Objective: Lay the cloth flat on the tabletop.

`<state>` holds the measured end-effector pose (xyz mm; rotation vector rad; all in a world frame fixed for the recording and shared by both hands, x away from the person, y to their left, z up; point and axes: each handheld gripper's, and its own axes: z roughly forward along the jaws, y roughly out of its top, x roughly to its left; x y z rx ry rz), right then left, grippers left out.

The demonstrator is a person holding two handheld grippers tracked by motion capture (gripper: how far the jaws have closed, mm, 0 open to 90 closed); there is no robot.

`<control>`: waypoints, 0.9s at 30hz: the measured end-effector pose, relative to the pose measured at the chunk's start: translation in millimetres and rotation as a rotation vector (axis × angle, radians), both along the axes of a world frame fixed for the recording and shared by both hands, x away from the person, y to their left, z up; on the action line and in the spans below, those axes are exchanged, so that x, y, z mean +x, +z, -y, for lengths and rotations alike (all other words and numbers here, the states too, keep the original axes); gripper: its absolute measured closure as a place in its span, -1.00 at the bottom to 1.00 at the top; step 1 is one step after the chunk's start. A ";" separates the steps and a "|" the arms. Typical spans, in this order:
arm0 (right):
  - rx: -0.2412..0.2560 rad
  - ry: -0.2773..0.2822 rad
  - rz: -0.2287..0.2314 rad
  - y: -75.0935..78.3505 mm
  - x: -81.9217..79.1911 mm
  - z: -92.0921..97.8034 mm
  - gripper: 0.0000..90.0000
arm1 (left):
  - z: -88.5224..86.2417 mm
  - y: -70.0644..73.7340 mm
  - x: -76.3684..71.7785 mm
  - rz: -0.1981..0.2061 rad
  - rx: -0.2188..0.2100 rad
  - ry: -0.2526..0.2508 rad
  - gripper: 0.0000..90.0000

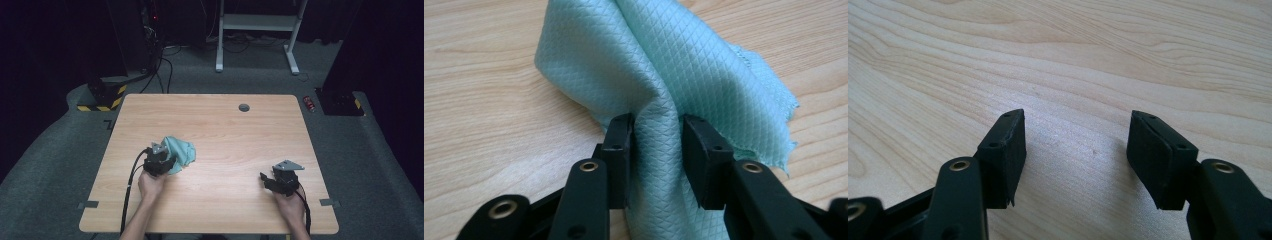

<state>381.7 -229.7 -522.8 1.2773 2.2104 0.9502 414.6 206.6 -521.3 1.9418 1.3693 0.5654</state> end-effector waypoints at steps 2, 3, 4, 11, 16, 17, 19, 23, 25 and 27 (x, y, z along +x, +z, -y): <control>0.000 0.000 0.000 0.0 0.0 0.0 -0.10 | 2.5 0.6 0.4 -0.004 0.005 -0.005 0.48; 0.000 0.000 0.000 0.0 0.0 0.0 -0.10 | 5.5 1.1 1.3 -0.008 0.011 -0.016 0.49; 0.000 0.000 0.000 0.0 0.0 0.0 -0.10 | 8.4 1.7 2.2 -0.010 0.022 -0.029 0.51; 0.000 0.001 0.000 0.0 0.0 0.0 -0.10 | 27.3 0.5 5.4 0.005 0.020 -0.077 0.57; 0.000 0.002 0.000 0.0 -0.1 -0.1 -0.10 | 33.6 0.4 5.8 0.006 0.016 -0.095 0.61; 0.000 0.002 -0.001 0.0 -0.1 -0.1 -0.10 | 34.5 0.3 6.1 0.009 0.017 -0.100 0.61; -0.001 0.002 0.000 0.0 -0.2 -0.2 -0.09 | 37.1 0.0 6.4 0.010 0.011 -0.107 0.62; 0.000 0.003 0.003 0.1 -0.1 0.3 -0.04 | 42.8 -0.4 7.2 0.011 0.002 -0.120 0.65; 0.001 0.000 0.003 0.1 -0.2 0.4 -0.03 | 45.5 -0.6 7.5 0.013 -0.002 -0.129 0.67; 0.001 0.000 0.003 0.1 -0.2 0.4 -0.03 | 50.4 -0.6 7.5 0.013 -0.001 -0.144 0.70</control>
